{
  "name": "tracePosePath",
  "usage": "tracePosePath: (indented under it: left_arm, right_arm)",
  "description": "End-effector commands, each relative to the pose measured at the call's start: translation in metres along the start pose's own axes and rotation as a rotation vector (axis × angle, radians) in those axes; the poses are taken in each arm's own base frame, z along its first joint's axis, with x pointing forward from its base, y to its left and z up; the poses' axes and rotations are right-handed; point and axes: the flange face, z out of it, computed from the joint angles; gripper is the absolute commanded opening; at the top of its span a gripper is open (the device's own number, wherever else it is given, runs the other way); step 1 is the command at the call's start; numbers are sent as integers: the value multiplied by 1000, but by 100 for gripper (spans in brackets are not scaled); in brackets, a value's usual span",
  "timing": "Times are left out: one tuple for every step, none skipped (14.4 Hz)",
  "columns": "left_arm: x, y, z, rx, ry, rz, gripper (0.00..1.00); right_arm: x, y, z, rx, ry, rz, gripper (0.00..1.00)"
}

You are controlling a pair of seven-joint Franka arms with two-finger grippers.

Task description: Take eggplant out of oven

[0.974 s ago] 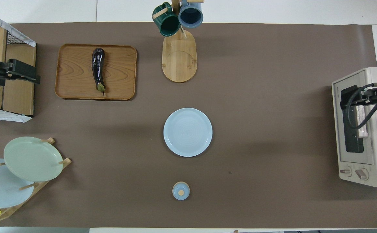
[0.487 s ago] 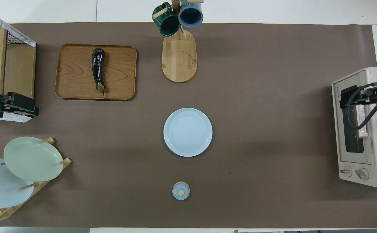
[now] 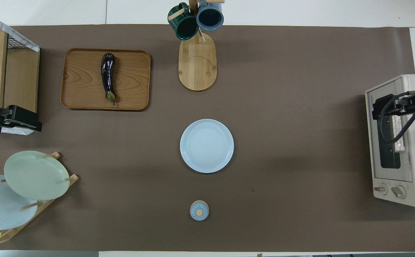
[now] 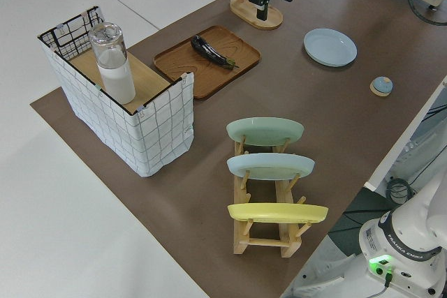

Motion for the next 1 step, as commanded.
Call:
tracePosePath:
  left_arm:
    - [-4,1,-5,23,-6,-12,100]
  right_arm:
    - [-3,-2,-5,31,4,13,100]
